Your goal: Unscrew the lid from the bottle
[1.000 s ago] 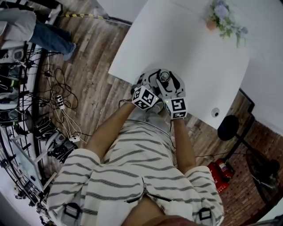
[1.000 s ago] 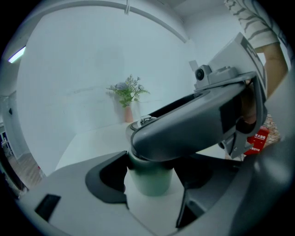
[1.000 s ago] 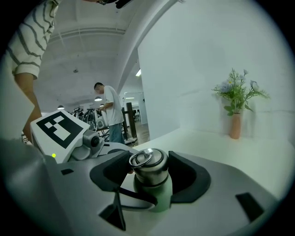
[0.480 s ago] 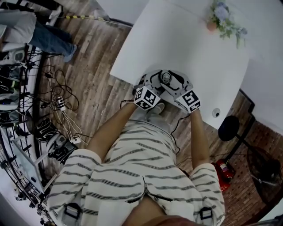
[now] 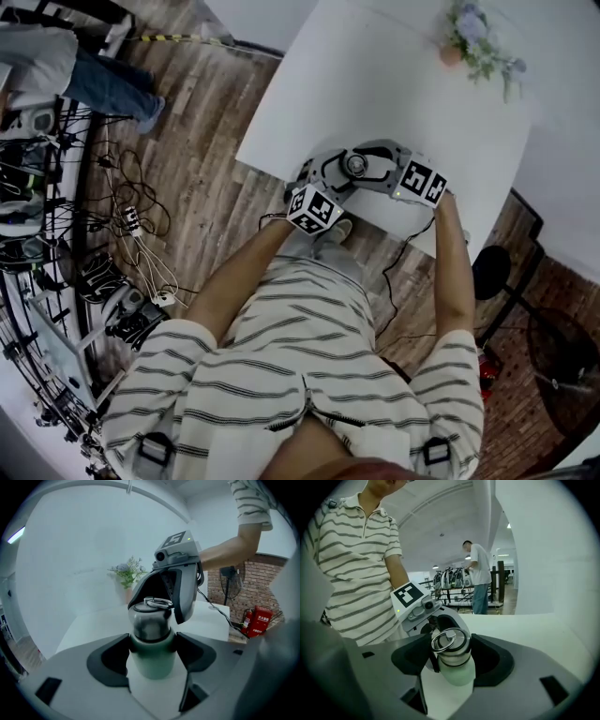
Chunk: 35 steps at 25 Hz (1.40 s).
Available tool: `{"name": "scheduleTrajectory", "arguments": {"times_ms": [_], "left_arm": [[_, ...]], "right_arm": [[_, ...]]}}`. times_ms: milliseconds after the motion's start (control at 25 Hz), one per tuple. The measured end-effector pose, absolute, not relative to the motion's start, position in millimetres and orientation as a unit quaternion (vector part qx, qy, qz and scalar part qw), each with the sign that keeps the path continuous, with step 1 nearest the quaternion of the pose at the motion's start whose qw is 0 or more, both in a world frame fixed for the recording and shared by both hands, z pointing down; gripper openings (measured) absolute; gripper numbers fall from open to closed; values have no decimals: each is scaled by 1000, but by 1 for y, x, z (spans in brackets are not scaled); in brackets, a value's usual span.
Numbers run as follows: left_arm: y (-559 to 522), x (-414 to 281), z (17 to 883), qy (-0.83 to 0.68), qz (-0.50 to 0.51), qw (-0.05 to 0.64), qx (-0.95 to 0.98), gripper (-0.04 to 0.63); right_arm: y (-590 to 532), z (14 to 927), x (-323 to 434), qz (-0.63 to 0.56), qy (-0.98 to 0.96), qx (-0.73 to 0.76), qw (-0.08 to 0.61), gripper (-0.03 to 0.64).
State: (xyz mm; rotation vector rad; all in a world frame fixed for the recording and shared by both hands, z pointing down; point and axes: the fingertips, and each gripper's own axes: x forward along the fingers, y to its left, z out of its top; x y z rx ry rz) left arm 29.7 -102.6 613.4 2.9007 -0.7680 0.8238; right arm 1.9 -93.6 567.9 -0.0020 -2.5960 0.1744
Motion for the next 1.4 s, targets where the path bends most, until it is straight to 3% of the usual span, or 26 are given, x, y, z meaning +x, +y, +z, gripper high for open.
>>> {"name": "scheduleTrajectory", "arguments": {"times_ms": [440, 560, 760, 1000, 1400], "left_arm": [[-103, 29, 612, -246, 263, 14, 933, 311], [-102, 30, 611, -247, 263, 14, 932, 311], [-101, 30, 610, -247, 264, 14, 932, 311], [-101, 29, 611, -248, 266, 14, 931, 311], [-101, 29, 612, -251, 267, 14, 930, 311]], "right_arm": [[-95, 564, 1, 83, -960, 18, 268, 287], [-100, 552, 3, 96, -964, 82, 235, 338], [-101, 545, 8, 98, -949, 237, 184, 345], [-105, 553, 13, 153, -889, 415, 120, 290], [-106, 569, 10, 148, -850, 483, 149, 252]]}}
